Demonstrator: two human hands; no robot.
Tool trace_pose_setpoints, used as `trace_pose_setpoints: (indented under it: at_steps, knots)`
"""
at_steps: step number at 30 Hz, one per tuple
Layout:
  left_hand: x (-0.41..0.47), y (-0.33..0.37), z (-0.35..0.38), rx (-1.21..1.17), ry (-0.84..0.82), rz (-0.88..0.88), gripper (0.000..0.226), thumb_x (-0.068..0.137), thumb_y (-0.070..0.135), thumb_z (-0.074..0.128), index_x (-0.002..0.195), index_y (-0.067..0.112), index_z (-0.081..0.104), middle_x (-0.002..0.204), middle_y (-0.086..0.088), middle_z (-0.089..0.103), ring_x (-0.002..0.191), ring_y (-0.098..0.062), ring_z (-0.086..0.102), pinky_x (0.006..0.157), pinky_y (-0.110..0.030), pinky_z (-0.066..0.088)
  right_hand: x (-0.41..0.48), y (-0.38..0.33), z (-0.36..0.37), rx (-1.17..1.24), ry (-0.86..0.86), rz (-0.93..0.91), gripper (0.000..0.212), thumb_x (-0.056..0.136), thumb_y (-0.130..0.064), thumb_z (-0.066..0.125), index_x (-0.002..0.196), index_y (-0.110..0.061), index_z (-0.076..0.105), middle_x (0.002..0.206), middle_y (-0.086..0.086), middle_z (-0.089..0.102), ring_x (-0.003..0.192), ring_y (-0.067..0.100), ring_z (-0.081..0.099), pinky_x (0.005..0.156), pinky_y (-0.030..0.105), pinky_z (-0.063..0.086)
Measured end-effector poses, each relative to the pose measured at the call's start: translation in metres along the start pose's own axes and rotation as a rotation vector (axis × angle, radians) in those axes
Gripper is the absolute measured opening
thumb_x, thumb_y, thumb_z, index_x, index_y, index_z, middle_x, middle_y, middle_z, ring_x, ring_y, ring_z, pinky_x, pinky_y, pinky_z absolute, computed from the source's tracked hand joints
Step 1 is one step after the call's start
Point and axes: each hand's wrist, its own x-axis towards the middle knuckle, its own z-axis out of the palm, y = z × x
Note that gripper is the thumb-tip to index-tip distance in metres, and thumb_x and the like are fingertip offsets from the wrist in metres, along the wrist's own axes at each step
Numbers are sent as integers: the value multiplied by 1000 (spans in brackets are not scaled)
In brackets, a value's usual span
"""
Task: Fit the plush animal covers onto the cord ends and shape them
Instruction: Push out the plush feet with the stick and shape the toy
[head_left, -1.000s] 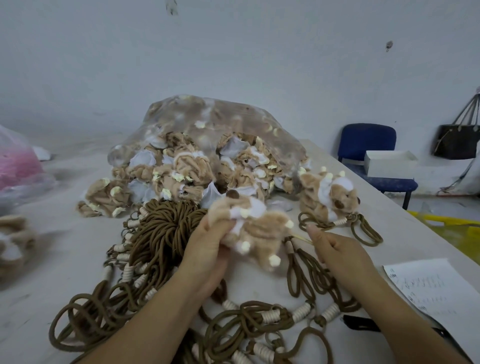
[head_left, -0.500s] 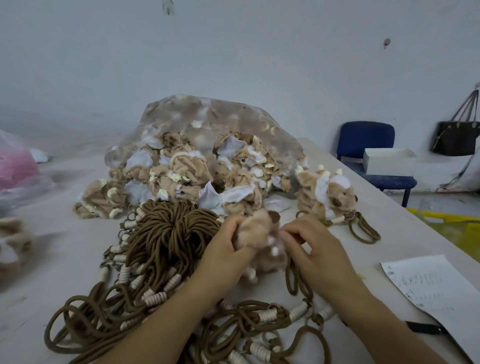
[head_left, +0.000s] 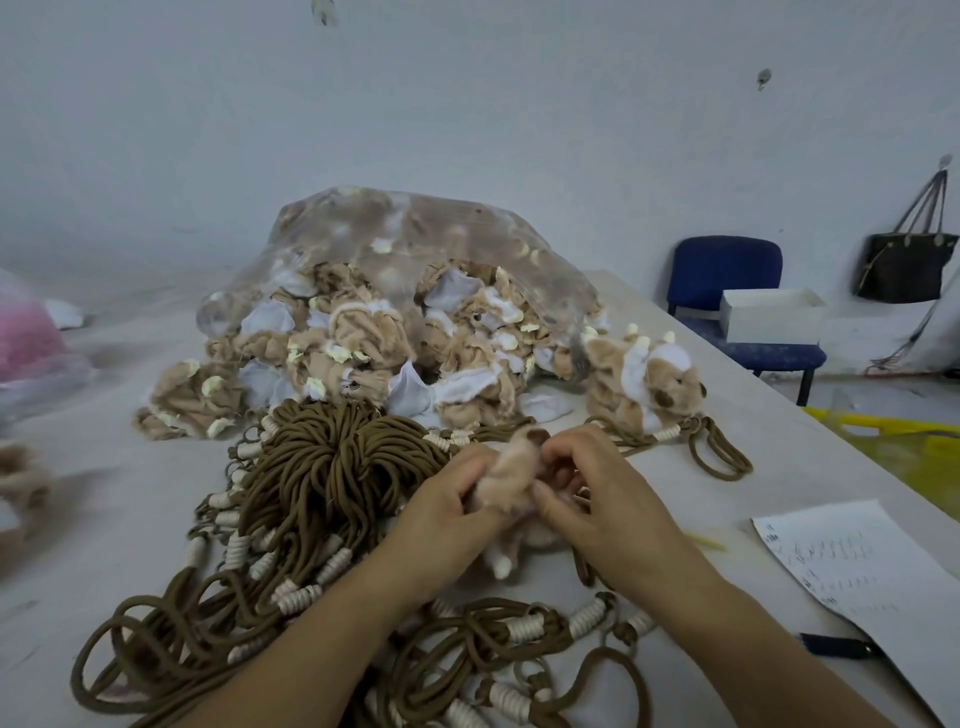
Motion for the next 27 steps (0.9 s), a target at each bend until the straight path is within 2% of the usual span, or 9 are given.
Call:
trace_pose_setpoints:
  at_steps: [3,7,9,12,17,21,23,25,27]
  knots:
    - [-1,1,2,55,-36,22,21,80,40,58,93,24,62,93,8,56,86,-6,56,75,-21,46,0,1,0,-44,1,29,22,84,-18,66,93,-26,47,90,-12,44,79,5,46,67,22,42]
    - [-2,0,4,39,-18,28,41,88,56,49,89,19,65,96,0,59,96,-18,59,88,-34,47,-1,3,0,-77,31,50,20,83,-21,68,86,-22,49,80,-12,43,72,5,44,60,17,36]
    - [-2,-2,4,63,-7,11,44,88,59,49,89,18,64,94,-2,59,93,-20,59,87,-38,49,-1,1,0,-98,31,17,22,81,-24,69,84,-21,47,78,-12,42,70,4,43,59,15,34]
    - [0,-2,2,99,8,27,39,87,54,54,85,16,63,89,2,56,85,-14,57,79,-27,46,0,-1,-2,-128,-3,-67,17,83,-23,66,91,-17,52,87,-11,45,75,2,42,65,16,36]
    - [0,-5,-2,129,7,52,38,91,36,55,89,0,67,92,-6,55,90,-23,56,83,-35,45,0,6,-5,-166,-77,-148,16,89,-18,63,104,-16,57,97,-13,44,87,1,40,73,11,35]
    - [-2,2,2,169,-28,45,26,89,35,57,82,11,65,83,9,52,78,-4,51,73,-18,41,-1,7,2,-210,-5,-176,16,85,-31,63,86,-19,53,83,-12,42,72,0,37,62,8,34]
    - [-2,4,4,228,-15,37,17,89,36,57,78,23,59,81,14,50,75,0,47,70,-14,38,-1,7,4,-242,33,-181,20,83,-38,57,81,-21,47,80,-12,38,69,1,33,58,10,32]
    - [-3,8,4,279,4,26,10,90,34,60,81,34,55,84,19,52,78,2,49,70,-13,37,-1,8,5,-284,52,-178,20,80,-37,54,79,-19,45,79,-10,37,68,4,33,54,13,30]
    - [-4,11,3,352,16,46,18,90,23,63,88,38,53,91,16,54,85,2,50,71,-10,37,-2,7,5,-328,68,-163,17,75,-34,51,79,-19,46,78,-10,36,67,5,33,50,15,28]
